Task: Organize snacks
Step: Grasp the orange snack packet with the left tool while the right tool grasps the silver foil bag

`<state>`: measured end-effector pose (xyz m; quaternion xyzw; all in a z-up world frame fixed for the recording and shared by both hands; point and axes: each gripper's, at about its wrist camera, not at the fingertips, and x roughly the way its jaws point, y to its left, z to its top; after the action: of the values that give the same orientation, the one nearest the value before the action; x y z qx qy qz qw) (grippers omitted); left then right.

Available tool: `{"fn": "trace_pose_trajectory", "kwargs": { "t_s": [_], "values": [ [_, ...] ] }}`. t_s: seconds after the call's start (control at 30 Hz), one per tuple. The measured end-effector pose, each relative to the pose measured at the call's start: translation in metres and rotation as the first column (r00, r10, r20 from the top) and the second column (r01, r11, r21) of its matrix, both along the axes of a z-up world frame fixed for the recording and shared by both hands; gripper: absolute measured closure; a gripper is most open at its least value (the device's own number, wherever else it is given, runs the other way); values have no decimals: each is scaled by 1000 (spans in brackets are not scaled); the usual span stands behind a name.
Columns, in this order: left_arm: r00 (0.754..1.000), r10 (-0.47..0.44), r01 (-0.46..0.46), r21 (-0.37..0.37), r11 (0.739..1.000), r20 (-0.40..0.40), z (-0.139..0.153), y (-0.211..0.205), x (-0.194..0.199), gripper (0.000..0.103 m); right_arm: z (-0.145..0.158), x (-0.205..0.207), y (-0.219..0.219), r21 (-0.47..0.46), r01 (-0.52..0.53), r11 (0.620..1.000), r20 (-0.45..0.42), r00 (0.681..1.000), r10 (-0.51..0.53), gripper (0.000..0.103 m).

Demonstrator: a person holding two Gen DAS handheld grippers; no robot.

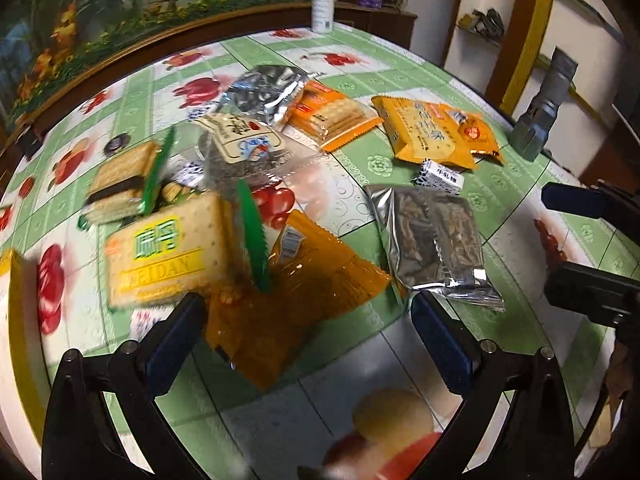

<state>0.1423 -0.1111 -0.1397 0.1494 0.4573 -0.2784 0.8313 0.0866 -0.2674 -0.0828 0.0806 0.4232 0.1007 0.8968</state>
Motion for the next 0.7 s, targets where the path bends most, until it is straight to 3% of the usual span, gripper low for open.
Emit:
{"fn": "trace_pose_trajectory", "kwargs": {
  "t_s": [0.13, 0.2, 0.23, 0.5, 0.7],
  "values": [
    [1000, -26, 25, 11, 1000, 8, -4, -1, 2, 21, -2, 4, -2, 4, 9, 1000, -15, 1000, -9, 17],
    [998, -59, 60, -2, 998, 11, 0, 1, -6, 55, -5, 5, -2, 4, 17, 1000, -19, 1000, -17, 18],
    [997, -73, 73, -14, 997, 1, 2, 3, -9, 58, -6, 6, -2, 8, 20, 1000, -21, 1000, -20, 18],
    [993, -97, 92, -72, 993, -65, 6, 21, -32, 58, -27, 29, 4, 52, 18, 999, -77, 997, -14, 17],
    [998, -22, 17, -78, 997, -62, 6, 41, -41, 60, -33, 47, 20, 17, -1, 1000, -87, 996, 2, 17]
  ]
}}
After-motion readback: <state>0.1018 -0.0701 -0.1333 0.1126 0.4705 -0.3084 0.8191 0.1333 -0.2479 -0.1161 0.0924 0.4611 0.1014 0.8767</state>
